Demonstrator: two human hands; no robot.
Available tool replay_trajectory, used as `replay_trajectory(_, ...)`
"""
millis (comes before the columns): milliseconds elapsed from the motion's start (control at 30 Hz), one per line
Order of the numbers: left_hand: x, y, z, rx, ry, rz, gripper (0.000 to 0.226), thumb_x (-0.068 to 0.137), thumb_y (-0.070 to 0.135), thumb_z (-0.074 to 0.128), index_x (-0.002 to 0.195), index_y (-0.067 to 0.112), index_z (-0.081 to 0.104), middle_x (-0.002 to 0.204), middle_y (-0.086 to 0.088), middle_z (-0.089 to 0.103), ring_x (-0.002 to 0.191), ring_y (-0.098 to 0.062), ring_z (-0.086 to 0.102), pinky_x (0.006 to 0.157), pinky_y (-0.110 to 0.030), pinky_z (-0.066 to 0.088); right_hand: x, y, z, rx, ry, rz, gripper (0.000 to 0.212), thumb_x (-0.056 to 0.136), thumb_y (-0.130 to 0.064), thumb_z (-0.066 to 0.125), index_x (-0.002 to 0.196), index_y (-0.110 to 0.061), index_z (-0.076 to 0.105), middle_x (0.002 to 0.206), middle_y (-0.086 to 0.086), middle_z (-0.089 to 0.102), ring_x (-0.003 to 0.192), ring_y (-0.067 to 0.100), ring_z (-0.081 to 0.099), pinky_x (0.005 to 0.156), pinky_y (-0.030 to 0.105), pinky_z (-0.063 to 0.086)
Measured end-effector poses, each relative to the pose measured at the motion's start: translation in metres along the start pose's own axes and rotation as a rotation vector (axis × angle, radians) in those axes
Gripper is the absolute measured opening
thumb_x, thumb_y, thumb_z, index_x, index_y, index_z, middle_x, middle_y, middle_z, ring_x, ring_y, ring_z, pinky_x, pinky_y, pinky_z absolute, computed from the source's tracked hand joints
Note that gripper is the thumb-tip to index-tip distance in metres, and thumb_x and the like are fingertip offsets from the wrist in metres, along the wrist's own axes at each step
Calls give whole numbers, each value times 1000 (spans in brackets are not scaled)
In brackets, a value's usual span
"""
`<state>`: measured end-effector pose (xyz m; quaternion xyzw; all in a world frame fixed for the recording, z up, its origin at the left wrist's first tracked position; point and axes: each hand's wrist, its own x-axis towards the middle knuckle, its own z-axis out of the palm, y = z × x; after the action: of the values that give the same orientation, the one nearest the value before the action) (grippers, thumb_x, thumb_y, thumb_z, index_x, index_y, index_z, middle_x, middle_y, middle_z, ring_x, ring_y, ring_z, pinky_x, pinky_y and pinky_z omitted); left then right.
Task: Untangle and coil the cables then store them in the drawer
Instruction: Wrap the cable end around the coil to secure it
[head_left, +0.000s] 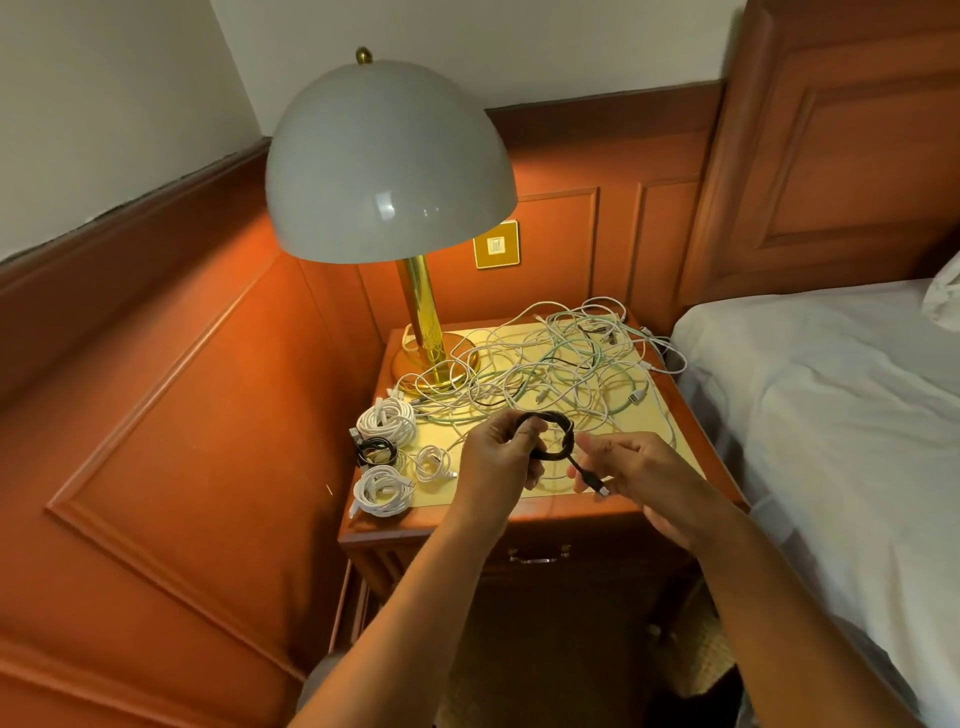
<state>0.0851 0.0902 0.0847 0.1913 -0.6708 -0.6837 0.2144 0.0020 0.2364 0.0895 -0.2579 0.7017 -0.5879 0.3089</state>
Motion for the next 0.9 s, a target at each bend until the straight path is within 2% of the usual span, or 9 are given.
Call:
replay_trajectory(67, -4, -3, 0, 24, 6, 12, 15, 97, 7, 53, 100, -3, 64, 66, -8, 56, 46, -11, 48, 44, -23, 38, 4, -2, 6, 46, -29, 22, 56, 83, -50, 57, 85, 4, 70, 83, 16, 71, 80, 23, 67, 75, 38, 52)
replay_trajectory(100, -6, -5, -2, 33, 18, 18, 16, 98, 8, 53, 100, -2, 64, 66, -8, 56, 47, -12, 48, 44, -23, 38, 6, -2, 10, 70, -50, 17, 56, 82, -50, 58, 85, 5, 69, 82, 17, 71, 78, 25, 66, 75, 39, 51)
replay_trajectory(200, -7, -12, -10, 67, 54, 20, 15, 97, 9, 54, 99, -1, 65, 66, -9, 56, 48, -12, 48, 44, -24, 37, 12, 4, 20, 172, -52, -5, 40, 84, -40, 62, 95, -2, 68, 76, 14, 67, 73, 31, 63, 73, 44, 49)
replay_trajectory(267, -9, -19, -18, 99, 68, 7, 14, 98, 10, 54, 97, 0, 64, 65, -10, 56, 47, -12, 48, 44, -25, 37, 16, 8, 25, 154, -47, -17, 34, 86, -36, 63, 100, -6, 70, 71, 9, 63, 70, 28, 59, 68, 40, 49)
replay_trajectory(333, -10, -25, -27, 132, 78, -20, 14, 98, 12, 55, 97, 1, 63, 64, -8, 55, 46, -10, 48, 44, -25, 37, 22, 11, 32, 80, -44, -27, 31, 91, -33, 60, 92, -5, 72, 68, 7, 61, 63, 21, 55, 61, 31, 47)
replay_trajectory(467, -8, -35, -51, 185, 78, -112, 14, 97, 19, 57, 88, 9, 63, 66, -2, 57, 52, -10, 51, 49, -25, 40, 42, 20, 50, -109, 19, -13, 31, 96, -29, 59, 74, -9, 70, 62, 5, 60, 53, 14, 52, 56, 31, 43)
replay_trajectory(600, -2, -45, -76, 206, 162, -197, 17, 98, 19, 54, 88, 14, 66, 76, -3, 61, 69, -13, 53, 59, -25, 40, 71, 20, 74, -262, 9, -15, 24, 96, -25, 60, 81, -9, 70, 69, 2, 62, 62, 13, 54, 57, 24, 41)
replay_trajectory(733, 4, -58, -96, 188, 281, -221, 23, 97, 12, 51, 82, 17, 68, 81, -6, 64, 72, -15, 51, 60, -23, 39, 105, 17, 94, -329, -143, -6, 16, 94, -20, 62, 96, -8, 71, 82, 7, 65, 72, 17, 55, 66, 30, 46)
replay_trajectory(900, 30, -68, -113, 364, 407, -212, 7, 90, 18, 63, 84, 16, 65, 77, 1, 64, 75, -20, 60, 68, -33, 49, 144, 18, 105, -403, -163, -6, 18, 93, -18, 64, 97, -3, 72, 81, 8, 66, 73, 16, 56, 67, 31, 46)
